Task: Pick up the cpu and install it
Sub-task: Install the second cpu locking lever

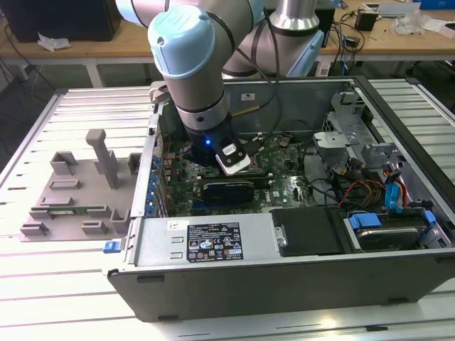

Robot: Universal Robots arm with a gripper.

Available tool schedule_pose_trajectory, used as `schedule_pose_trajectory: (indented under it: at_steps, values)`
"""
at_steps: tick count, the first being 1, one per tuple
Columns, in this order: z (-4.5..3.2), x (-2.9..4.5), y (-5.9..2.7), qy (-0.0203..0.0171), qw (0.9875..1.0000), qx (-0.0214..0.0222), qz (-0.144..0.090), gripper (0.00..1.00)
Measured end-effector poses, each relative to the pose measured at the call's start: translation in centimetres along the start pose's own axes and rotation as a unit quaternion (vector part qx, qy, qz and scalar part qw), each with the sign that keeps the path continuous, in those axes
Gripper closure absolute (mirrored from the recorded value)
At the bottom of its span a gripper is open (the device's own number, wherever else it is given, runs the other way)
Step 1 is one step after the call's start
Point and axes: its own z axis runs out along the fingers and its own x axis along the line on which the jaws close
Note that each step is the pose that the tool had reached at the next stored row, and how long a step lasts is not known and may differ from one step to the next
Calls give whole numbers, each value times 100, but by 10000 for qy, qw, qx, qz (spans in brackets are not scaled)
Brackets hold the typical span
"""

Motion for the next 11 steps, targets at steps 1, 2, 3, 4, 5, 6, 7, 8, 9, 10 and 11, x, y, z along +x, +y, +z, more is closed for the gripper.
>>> schedule_pose_trajectory:
  at_steps: [1,2,3,4,5,6,7,8,9,10,11]
  values:
    - [-2,-1,-13,-1,10000,-13,8,89]
    - [-7,-3,-34,-1,10000,-24,16,89]
    - [-13,-5,-61,-2,10000,-35,27,89]
    - [-12,-5,-65,-3,10000,-44,32,89]
    - [-9,-4,-68,-3,10000,-64,40,89]
    - [-5,-4,-69,-2,10000,-87,45,89]
    - [1,-3,-71,0,9999,-133,53,89]
    - [8,-2,-72,3,9998,-175,62,89]
    - [14,0,-73,4,9998,-199,67,89]
    - [28,2,-76,4,9997,-230,74,89]
    - [39,6,-80,5,9997,-250,79,89]
